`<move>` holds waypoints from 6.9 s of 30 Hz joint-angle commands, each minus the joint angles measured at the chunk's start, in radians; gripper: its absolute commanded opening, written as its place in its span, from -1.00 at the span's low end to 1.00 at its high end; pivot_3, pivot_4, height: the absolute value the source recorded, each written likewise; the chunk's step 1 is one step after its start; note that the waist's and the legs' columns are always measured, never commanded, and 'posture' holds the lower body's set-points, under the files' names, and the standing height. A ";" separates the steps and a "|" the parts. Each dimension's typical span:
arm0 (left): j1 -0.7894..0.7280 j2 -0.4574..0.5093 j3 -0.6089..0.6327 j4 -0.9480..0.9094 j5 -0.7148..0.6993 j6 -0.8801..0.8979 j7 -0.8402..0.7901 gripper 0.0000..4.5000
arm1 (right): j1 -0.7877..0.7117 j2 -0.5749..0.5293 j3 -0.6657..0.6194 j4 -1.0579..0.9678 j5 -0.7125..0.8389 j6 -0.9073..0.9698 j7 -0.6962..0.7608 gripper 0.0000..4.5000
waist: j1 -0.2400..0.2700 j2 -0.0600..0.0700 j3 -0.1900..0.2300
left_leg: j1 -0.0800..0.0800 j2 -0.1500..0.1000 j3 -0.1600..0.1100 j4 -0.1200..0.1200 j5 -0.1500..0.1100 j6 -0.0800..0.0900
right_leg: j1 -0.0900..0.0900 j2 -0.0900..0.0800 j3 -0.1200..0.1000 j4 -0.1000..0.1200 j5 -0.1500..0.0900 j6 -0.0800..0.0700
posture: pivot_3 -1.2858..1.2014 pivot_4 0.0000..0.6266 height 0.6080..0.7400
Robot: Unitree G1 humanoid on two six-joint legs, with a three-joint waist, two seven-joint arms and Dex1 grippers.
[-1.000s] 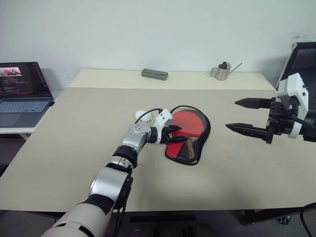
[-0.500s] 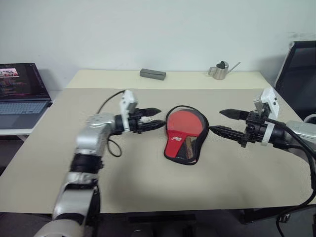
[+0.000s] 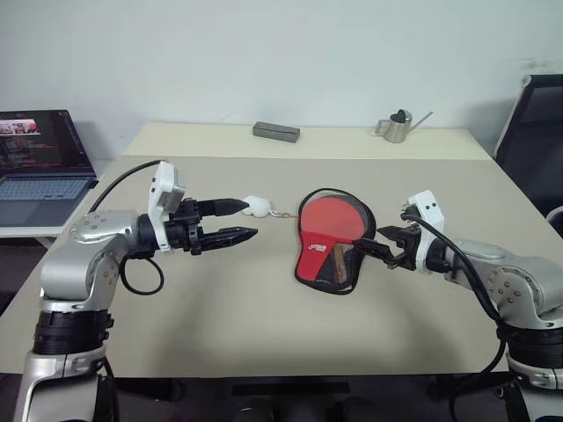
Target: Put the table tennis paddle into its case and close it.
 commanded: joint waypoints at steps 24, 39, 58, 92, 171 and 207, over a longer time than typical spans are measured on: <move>-0.012 0.046 0.002 -0.042 -0.044 -0.016 -0.021 0.47 | -0.079 0.223 -0.043 0.185 -0.111 0.044 -0.091 1.00 | -0.003 0.002 0.001 | 0.001 0.001 0.001 -0.001 0.000 0.000 | 0.000 0.005 0.001 0.000 0.000 0.000 | 0.03 -0.52 1.00; -0.065 0.087 -0.037 0.031 -0.004 -0.078 -0.084 0.47 | -0.059 0.266 0.001 0.168 -0.151 0.056 -0.091 1.00 | -0.004 0.004 0.002 | 0.001 0.001 0.001 -0.001 0.000 0.000 | -0.001 0.006 0.001 0.000 0.000 0.000 | 0.03 -0.52 1.00; -0.026 0.093 -0.025 0.052 0.018 -0.119 -0.072 0.46 | -0.087 0.305 -0.023 0.195 -0.219 0.020 -0.117 -0.96 | -0.006 0.006 0.004 | 0.001 0.001 0.001 -0.001 0.000 0.000 | -0.006 0.007 0.002 0.000 0.000 0.000 | 0.03 -0.52 1.00; 0.007 0.116 -0.025 0.022 0.011 -0.111 -0.053 0.46 | -0.007 0.281 -0.073 0.032 -0.248 0.053 -0.142 0.30 | -0.004 0.006 0.004 | 0.001 0.002 0.001 -0.003 0.000 0.000 | -0.007 0.006 0.002 0.000 0.000 -0.001 | 0.03 -0.52 1.00; 0.246 0.227 -0.054 -0.281 -0.094 -0.041 -0.161 0.46 | 0.101 0.218 -0.096 -0.130 -0.089 0.428 -0.127 -1.00 | -0.003 0.004 0.003 | 0.001 0.002 0.000 -0.011 0.000 0.000 | -0.009 0.003 0.002 -0.001 -0.006 -0.009 | 0.03 -0.52 1.00; 0.183 0.185 -0.205 -0.333 -0.131 -0.018 -0.215 0.46 | 0.354 -0.055 -0.135 -0.276 0.172 0.428 -0.129 -1.00 | 0.024 -0.001 -0.001 | 0.001 0.001 -0.002 -0.011 -0.001 0.001 | -0.001 0.002 -0.001 -0.003 -0.010 -0.010 | 0.03 -0.52 1.00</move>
